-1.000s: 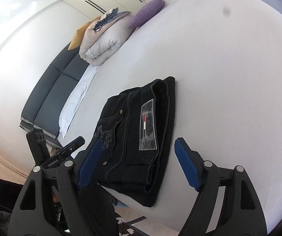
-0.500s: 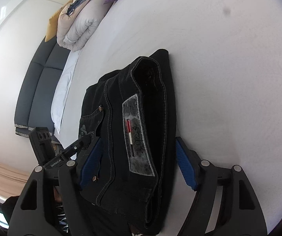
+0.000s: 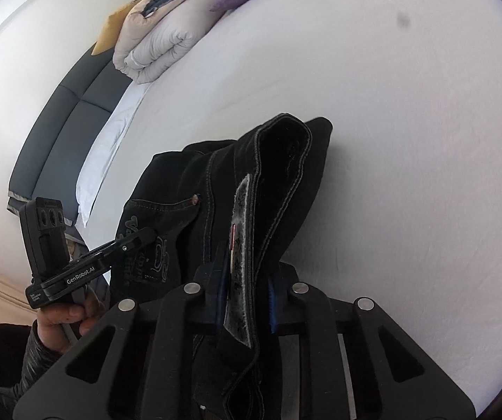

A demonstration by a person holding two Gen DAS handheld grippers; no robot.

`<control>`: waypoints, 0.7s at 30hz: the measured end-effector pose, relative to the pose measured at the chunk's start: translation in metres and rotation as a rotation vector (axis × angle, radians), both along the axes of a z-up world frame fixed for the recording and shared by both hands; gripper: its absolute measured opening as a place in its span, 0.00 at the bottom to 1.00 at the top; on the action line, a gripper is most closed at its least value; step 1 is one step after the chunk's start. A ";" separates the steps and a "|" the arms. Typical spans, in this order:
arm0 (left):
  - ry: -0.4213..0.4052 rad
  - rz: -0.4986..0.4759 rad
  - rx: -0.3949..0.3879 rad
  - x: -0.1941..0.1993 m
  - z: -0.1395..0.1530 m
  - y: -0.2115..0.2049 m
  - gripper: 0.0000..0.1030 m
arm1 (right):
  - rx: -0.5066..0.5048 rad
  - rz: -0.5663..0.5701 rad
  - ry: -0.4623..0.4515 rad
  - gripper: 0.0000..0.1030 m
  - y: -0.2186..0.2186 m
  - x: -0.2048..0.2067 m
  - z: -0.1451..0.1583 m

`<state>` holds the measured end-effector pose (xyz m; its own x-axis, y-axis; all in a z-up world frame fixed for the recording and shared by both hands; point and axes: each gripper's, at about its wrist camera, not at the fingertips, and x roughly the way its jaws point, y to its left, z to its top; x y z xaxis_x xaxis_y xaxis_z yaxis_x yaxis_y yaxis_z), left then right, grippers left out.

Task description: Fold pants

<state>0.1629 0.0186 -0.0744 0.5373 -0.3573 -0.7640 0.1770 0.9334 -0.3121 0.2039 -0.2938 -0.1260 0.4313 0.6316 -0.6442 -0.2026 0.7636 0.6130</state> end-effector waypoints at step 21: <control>-0.004 -0.075 -0.015 0.122 -0.039 -0.093 0.37 | 0.033 -0.124 0.044 0.21 -0.124 0.116 -0.025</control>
